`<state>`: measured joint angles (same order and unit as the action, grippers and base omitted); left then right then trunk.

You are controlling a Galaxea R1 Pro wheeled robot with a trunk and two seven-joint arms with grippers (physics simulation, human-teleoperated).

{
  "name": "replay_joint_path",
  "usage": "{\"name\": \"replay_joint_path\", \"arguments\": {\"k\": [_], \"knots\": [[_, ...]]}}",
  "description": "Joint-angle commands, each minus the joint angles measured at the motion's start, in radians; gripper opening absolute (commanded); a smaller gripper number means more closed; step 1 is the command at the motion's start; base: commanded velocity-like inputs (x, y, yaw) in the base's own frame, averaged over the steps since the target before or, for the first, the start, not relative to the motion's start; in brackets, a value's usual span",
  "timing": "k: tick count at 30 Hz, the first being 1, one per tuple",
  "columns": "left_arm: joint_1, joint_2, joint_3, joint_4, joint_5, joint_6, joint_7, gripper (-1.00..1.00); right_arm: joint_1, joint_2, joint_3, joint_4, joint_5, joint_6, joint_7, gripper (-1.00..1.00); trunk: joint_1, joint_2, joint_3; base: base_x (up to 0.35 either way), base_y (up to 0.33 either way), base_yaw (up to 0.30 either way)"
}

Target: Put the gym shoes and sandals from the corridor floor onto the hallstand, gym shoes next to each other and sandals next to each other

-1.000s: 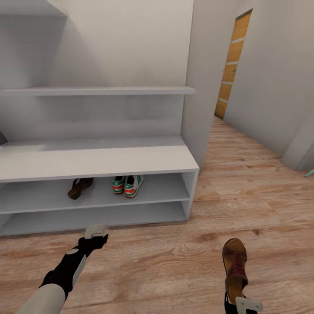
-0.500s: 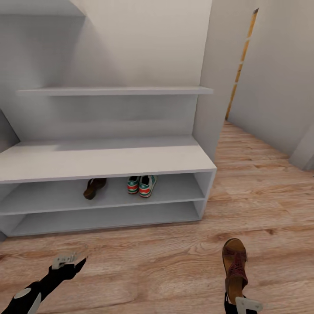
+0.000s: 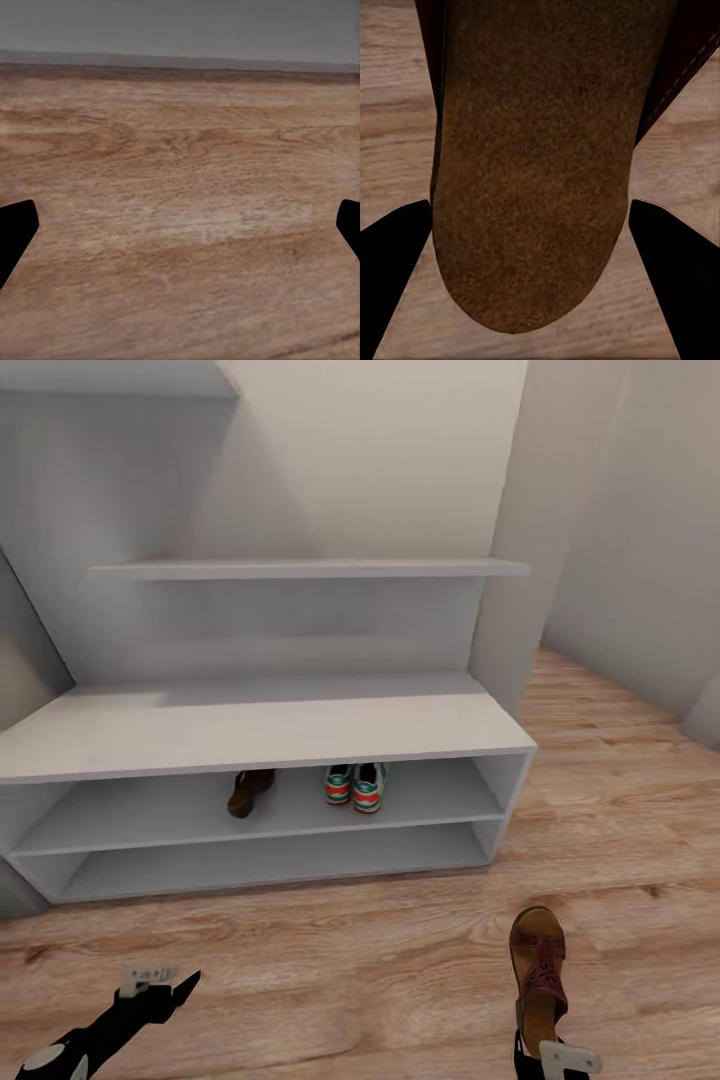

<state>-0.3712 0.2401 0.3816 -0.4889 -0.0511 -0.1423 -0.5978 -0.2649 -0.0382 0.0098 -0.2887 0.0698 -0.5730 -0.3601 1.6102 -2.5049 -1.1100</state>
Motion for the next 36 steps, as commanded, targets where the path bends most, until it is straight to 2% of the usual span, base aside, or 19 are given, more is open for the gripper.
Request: {"name": "replay_joint_path", "arguments": {"k": [1,8,14,36], "knots": [[-0.001,-0.001,0.006,0.000,-0.003,-0.004,-0.006,1.00,-0.001,0.000,0.001,0.000,0.008,-0.001,-0.008,-1.00,0.000,0.000,-0.001,0.000,0.309,0.000],[-0.002,-0.003,0.005,-0.003,0.019,-0.003,-0.037,1.00,-0.001,0.000,0.001,0.001,0.007,-0.001,-0.009,-1.00,0.000,0.000,-0.001,0.000,0.309,0.000],[-0.002,-0.002,0.006,-0.003,0.023,-0.002,-0.056,1.00,-0.001,0.000,0.001,0.001,0.007,-0.001,-0.008,-1.00,0.000,0.000,-0.001,0.000,0.309,0.000],[-0.002,-0.006,0.006,-0.003,0.023,-0.005,-0.060,1.00,-0.001,0.000,0.001,0.002,0.007,-0.001,-0.008,-1.00,0.000,0.000,-0.001,-0.032,0.308,0.000]]}}
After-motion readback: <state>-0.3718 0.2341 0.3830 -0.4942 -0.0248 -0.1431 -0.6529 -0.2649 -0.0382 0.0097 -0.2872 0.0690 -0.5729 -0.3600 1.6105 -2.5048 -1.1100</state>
